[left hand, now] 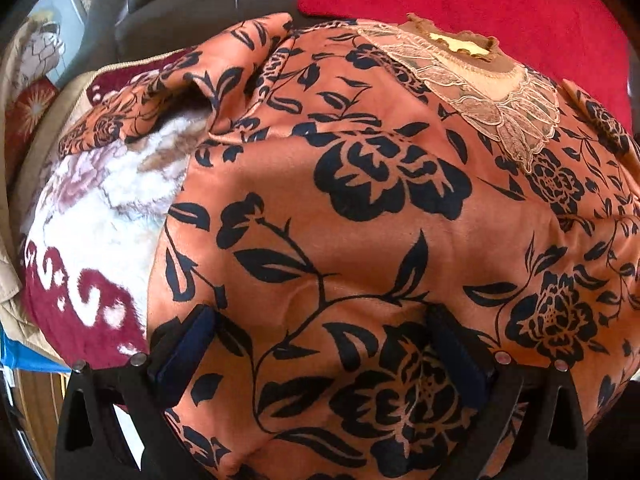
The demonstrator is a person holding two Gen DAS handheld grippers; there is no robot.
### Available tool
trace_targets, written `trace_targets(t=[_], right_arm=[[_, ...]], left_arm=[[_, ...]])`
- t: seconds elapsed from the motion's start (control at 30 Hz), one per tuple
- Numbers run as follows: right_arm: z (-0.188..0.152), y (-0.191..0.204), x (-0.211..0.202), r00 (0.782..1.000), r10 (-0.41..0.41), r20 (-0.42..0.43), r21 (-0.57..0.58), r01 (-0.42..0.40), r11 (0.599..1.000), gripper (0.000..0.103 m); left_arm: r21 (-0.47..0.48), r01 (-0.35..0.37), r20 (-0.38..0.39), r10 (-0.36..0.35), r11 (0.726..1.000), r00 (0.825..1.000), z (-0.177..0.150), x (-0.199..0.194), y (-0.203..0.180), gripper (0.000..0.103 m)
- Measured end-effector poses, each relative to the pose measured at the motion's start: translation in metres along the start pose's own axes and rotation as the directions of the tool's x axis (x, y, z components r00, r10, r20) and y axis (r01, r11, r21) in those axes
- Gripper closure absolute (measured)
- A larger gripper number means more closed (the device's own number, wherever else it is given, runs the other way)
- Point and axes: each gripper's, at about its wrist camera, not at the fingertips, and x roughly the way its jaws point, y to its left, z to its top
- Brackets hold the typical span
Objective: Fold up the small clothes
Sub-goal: 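Grasp the blouse sleeve with the right gripper and fold it across the body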
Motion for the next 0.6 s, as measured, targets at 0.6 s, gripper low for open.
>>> trace_targets(t=[0.6], right_arm=[[-0.156,0.198,-0.081,0.882,0.424,-0.206,-0.327,-0.471,0.820,0.095]], left_arm=[[0.026,0.032,0.221,-0.037,0.999,0.975,0.041,-0.072,0.036,0.000]])
